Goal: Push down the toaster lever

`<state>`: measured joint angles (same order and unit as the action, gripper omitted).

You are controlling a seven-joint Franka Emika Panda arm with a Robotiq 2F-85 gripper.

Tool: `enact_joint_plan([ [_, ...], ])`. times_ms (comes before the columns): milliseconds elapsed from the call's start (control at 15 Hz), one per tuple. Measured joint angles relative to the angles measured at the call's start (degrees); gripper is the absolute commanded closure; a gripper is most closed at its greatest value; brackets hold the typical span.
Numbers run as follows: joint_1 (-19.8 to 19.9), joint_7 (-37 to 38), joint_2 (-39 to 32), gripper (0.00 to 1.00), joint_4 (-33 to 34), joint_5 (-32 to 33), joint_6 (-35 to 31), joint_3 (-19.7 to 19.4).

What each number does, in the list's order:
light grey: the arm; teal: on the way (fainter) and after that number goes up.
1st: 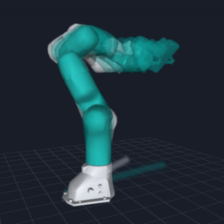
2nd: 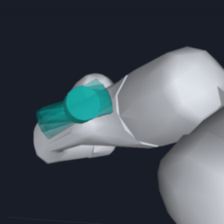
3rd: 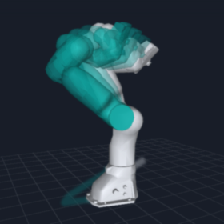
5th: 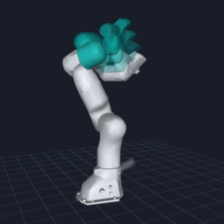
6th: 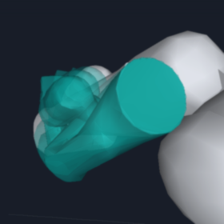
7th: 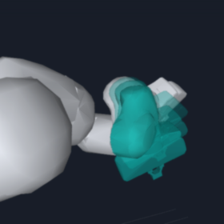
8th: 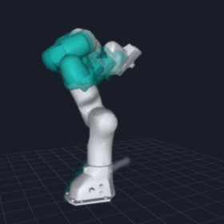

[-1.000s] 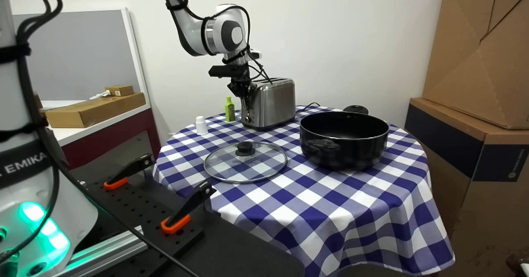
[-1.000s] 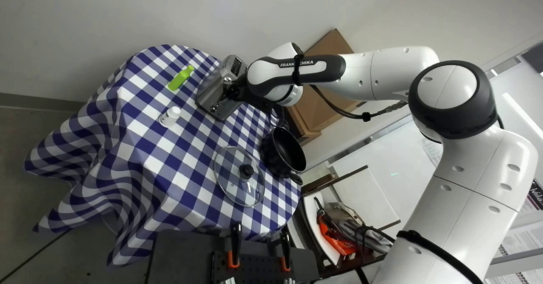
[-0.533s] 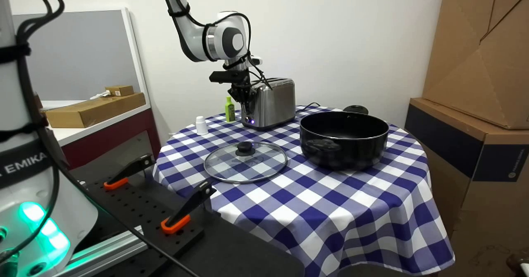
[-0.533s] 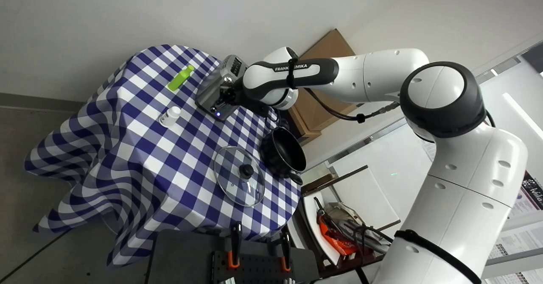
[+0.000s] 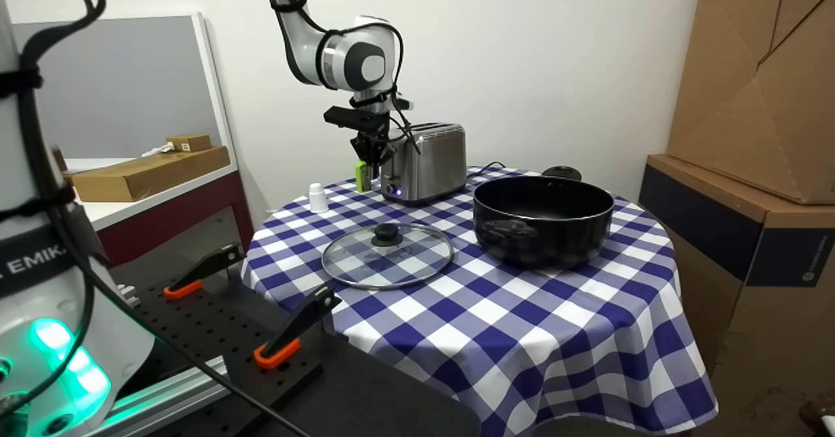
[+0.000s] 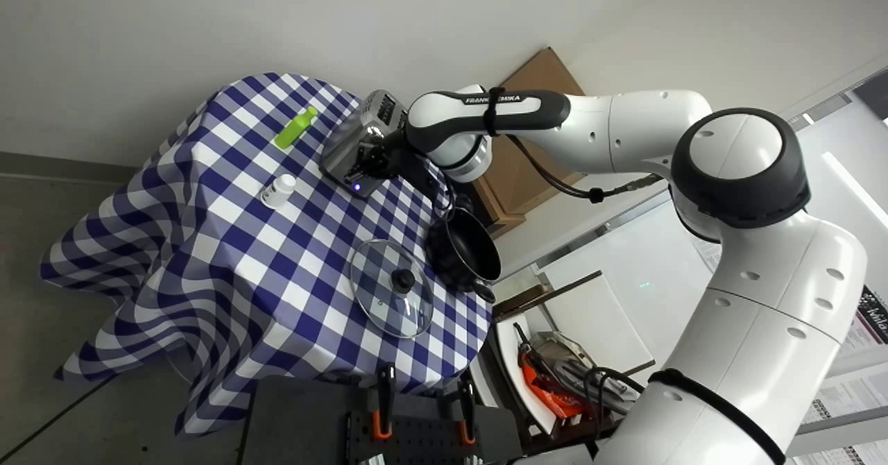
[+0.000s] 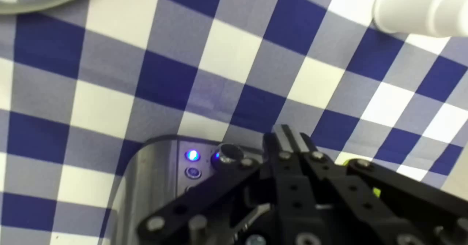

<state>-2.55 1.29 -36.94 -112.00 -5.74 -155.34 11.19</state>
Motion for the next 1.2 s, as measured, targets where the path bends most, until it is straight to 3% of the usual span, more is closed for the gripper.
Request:
enact_joint_plan([
  [200,6.42,-5.33,4.18,1.00,-4.83,-6.84,3.54,5.18],
  [400,9.89,-7.95,11.20,1.00,-11.81,-11.75,5.54,5.66],
  [867,9.47,-7.71,28.99,1.00,-28.69,-10.97,7.64,-2.14],
  [933,9.11,-7.34,31.12,0.74,-30.41,-9.72,8.08,-3.52],
  [1000,8.89,-7.14,33.18,0.73,-31.85,-8.64,8.67,-4.78],
  [1200,8.78,-7.01,38.93,0.52,-34.25,-7.16,12.15,-7.98],
])
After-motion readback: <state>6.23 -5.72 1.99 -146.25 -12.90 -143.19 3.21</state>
